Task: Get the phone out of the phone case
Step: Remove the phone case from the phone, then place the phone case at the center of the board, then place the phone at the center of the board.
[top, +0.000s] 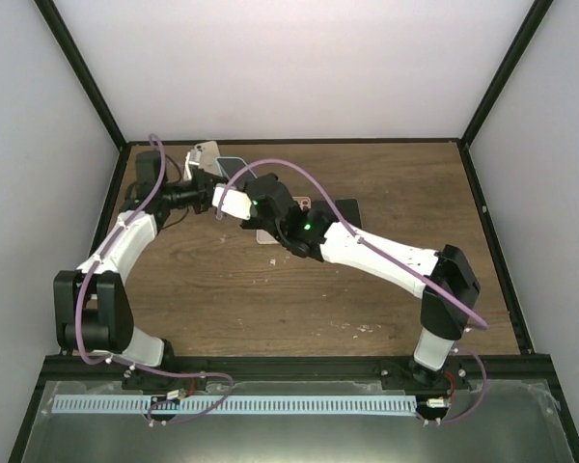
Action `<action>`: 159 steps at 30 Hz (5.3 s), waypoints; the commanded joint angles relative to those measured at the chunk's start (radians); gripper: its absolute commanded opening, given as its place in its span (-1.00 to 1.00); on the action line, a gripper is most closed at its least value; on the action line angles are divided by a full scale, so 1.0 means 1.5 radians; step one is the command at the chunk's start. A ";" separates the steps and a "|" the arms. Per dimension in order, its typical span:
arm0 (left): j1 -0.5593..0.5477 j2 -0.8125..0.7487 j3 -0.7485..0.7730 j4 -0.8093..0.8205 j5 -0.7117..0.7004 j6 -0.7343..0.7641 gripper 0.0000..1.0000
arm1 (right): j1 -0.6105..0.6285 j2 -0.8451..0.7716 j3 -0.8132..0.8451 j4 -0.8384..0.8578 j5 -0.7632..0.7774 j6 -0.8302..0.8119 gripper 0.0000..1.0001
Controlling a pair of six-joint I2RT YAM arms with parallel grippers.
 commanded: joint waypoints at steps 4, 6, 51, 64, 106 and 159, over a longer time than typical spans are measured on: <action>-0.001 0.019 0.017 -0.115 -0.061 0.183 -1.00 | -0.014 -0.040 0.107 0.009 0.015 0.042 -0.99; -0.001 0.022 0.018 -0.128 -0.072 0.199 -1.00 | -0.014 -0.047 0.111 0.003 0.011 0.046 -0.99; 0.022 0.327 0.190 -0.414 -0.142 0.614 -1.00 | -0.132 -0.163 0.033 -0.102 -0.057 0.190 -0.99; 0.020 0.454 0.280 -0.437 -0.088 0.596 -1.00 | -0.136 -0.155 0.034 -0.107 -0.060 0.192 -0.99; 0.148 0.018 0.105 -0.175 0.080 0.256 0.99 | 0.001 -0.058 -0.192 0.448 0.123 -0.227 -0.99; 0.127 0.040 0.009 0.142 0.182 -0.032 -1.00 | 0.107 0.046 -0.017 0.101 0.037 -0.018 0.37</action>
